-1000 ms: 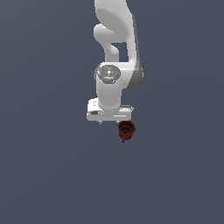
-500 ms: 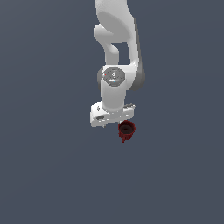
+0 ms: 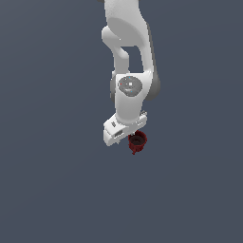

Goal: Pick up the object and move it to a goal position.

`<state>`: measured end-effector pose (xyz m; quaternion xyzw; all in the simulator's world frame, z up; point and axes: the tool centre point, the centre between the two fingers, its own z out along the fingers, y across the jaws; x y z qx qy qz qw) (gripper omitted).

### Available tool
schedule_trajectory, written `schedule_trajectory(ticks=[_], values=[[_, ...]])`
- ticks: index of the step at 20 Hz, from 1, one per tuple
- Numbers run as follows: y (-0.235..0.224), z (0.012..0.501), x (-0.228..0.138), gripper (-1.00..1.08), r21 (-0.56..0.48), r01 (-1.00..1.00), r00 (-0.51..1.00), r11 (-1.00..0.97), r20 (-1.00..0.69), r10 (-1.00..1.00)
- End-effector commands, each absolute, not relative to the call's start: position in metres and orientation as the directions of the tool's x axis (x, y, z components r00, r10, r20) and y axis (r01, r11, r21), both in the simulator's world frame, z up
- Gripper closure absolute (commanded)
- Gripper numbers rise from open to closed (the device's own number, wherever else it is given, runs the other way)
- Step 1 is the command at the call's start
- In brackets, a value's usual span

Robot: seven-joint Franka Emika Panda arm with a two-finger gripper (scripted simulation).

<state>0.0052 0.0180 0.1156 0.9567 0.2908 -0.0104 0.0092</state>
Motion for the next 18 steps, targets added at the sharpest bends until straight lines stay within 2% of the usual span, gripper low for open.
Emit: schedule_trajectory(ticks=[1, 18], values=[[0.023, 0.114, 0.008, -0.60, 0.013, 0.622, 0.783, -0.783, -0.020, 0.622], [0.055, 0.104, 0.023, -0.60, 0.040, 0.926, 0.376, -0.376, 0.010, 0.927]])
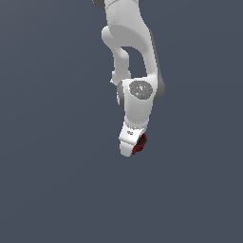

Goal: Pick up the object and move it to a goal position.

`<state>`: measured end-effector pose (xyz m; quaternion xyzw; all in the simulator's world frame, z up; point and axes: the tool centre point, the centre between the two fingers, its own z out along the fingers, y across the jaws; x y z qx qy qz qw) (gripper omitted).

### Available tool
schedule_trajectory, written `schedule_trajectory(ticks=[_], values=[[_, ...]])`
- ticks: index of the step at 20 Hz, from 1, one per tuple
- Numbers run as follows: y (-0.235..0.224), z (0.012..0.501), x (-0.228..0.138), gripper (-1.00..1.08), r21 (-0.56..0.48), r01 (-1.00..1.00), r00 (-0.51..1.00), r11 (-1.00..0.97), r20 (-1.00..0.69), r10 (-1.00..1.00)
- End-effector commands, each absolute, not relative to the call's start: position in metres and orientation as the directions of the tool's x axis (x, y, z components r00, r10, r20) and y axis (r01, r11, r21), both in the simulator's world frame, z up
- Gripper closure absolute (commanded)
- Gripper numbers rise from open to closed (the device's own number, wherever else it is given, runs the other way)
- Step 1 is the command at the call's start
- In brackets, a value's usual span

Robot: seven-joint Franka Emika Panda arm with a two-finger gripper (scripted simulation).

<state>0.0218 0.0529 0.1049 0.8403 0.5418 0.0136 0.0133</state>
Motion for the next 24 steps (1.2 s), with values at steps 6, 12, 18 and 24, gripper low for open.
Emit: schedule_trajectory(ticks=[6, 12, 18, 24], values=[[0.063, 0.103, 0.026, -0.60, 0.050, 0.960, 0.275, -0.276, 0.015, 0.961], [0.066, 0.102, 0.028, -0.60, 0.055, 0.972, 0.228, -0.229, 0.016, 0.973], [0.066, 0.099, 0.028, -0.60, 0.055, 0.972, 0.230, -0.230, 0.016, 0.973], [0.066, 0.078, 0.028, -0.60, 0.055, 0.972, 0.226, -0.226, 0.016, 0.974]])
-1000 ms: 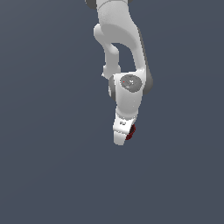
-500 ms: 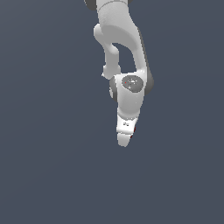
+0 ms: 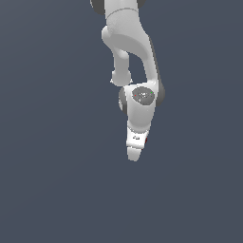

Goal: Pick up the object and move it to a goal position.

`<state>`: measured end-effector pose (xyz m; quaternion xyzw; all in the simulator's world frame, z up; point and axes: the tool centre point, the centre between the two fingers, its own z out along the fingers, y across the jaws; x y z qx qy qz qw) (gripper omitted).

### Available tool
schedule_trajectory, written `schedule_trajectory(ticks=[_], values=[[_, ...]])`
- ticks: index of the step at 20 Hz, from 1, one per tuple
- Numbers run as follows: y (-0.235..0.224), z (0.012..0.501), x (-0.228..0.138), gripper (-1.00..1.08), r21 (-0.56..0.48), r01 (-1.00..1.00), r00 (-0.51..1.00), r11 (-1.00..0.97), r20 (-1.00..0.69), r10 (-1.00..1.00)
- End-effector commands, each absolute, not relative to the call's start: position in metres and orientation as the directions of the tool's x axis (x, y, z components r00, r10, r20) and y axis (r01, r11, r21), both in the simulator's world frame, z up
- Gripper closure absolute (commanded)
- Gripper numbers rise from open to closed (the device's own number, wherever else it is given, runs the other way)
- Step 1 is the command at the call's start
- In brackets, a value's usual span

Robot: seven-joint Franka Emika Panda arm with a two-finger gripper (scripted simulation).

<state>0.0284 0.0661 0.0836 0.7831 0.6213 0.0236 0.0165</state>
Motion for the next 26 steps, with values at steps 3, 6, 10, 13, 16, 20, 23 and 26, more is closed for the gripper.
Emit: schedule_trajectory(ticks=[3, 6, 10, 13, 16, 20, 23, 26], values=[[0.066, 0.073, 0.028, -0.60, 0.055, 0.973, 0.225, -0.225, 0.016, 0.974], [0.066, 0.072, 0.028, 1.08, 0.055, 0.973, 0.225, -0.225, 0.016, 0.974], [0.066, 0.072, 0.028, 1.08, 0.055, 0.973, 0.225, -0.225, 0.016, 0.974], [0.066, 0.072, 0.028, 1.08, 0.055, 0.973, 0.225, -0.225, 0.016, 0.974], [0.065, 0.074, 0.029, 1.08, 0.058, 0.972, 0.226, -0.226, 0.017, 0.974], [0.062, 0.080, 0.029, 1.08, 0.058, 0.972, 0.226, -0.226, 0.017, 0.974], [0.056, 0.091, 0.027, 1.08, 0.058, 0.972, 0.225, -0.226, 0.016, 0.974], [0.046, 0.107, 0.026, 1.08, 0.057, 0.973, 0.225, -0.226, 0.016, 0.974]])
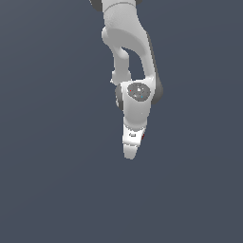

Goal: Pick up the object and move it to a goal position.

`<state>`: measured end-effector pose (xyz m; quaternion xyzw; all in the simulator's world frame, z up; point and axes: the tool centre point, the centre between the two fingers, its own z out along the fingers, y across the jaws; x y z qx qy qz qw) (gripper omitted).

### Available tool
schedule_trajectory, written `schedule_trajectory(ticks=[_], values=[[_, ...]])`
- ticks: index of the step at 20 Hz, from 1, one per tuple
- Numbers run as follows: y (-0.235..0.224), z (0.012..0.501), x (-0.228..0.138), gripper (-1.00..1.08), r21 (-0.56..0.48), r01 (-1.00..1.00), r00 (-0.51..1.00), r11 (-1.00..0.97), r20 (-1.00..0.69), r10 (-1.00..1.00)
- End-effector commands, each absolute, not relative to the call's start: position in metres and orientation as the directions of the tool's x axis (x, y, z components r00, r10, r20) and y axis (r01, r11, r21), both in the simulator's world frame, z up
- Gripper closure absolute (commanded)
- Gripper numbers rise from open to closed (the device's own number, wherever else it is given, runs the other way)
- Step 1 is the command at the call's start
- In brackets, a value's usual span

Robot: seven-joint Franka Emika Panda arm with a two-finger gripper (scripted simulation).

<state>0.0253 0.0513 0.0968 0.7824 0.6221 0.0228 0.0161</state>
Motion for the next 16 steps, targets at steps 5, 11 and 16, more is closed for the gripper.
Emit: schedule_trajectory(ticks=[5, 11, 16], values=[[0.024, 0.146, 0.022, 1.08, 0.057, 0.973, 0.225, -0.225, 0.016, 0.974], [-0.011, 0.210, 0.015, 1.08, 0.057, 0.973, 0.223, -0.224, 0.017, 0.975], [-0.042, 0.265, 0.010, 1.08, 0.056, 0.973, 0.222, -0.223, 0.019, 0.975]])
